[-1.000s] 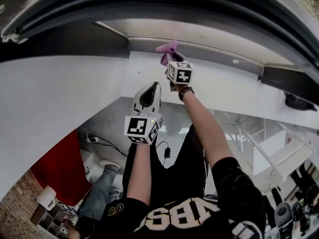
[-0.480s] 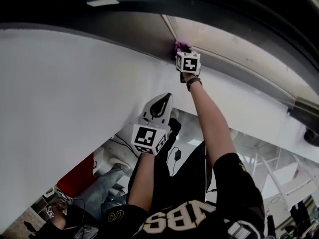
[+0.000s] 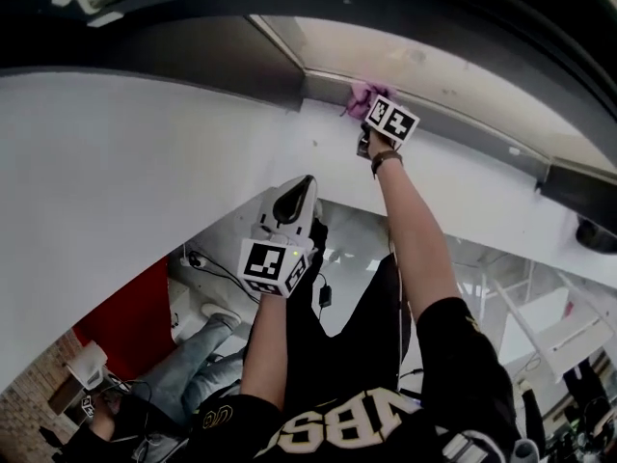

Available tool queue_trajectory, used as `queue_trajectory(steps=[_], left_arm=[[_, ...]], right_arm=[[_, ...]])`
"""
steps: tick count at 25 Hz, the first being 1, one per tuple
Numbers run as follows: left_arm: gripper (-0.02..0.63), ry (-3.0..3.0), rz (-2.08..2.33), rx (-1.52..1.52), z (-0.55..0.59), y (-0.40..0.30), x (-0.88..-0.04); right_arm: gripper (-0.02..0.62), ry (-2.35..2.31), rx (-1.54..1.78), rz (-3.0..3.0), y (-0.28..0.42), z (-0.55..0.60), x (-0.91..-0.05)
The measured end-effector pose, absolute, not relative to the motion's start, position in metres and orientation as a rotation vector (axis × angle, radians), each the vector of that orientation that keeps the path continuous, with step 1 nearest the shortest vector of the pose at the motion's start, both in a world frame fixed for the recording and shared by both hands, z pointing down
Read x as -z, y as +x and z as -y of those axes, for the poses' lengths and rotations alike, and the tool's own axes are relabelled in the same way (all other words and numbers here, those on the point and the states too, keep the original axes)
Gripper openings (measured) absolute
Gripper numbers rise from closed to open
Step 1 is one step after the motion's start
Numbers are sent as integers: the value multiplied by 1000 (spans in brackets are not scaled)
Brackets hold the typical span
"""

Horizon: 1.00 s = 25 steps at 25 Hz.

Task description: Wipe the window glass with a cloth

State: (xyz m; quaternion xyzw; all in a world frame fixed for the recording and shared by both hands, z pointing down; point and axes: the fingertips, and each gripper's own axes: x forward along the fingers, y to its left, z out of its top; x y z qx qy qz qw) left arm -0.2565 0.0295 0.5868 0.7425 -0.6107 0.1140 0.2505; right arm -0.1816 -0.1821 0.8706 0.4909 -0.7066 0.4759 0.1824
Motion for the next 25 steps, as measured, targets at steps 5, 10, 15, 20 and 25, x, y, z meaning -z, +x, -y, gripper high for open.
queue_trajectory(steps=[5, 10, 15, 20, 25], left_arm=[[23, 2080, 1579, -284, -11, -184, -588], [23, 2153, 1505, -299, 9, -105, -592], [23, 2196, 1402, -364, 14, -25, -614], [23, 2228, 1321, -406, 13, 35, -622], [23, 2268, 1276, -414, 23, 62, -618]], right_arm=[[87, 1543, -1271, 1927, -33, 191, -865], [87, 1843, -1458, 1752, 130, 201, -875], [87, 1931, -1489, 1664, 242, 206, -885], [87, 2073, -1553, 1563, 317, 209, -884], [86, 2384, -1805, 1304, 394, 208, -881]])
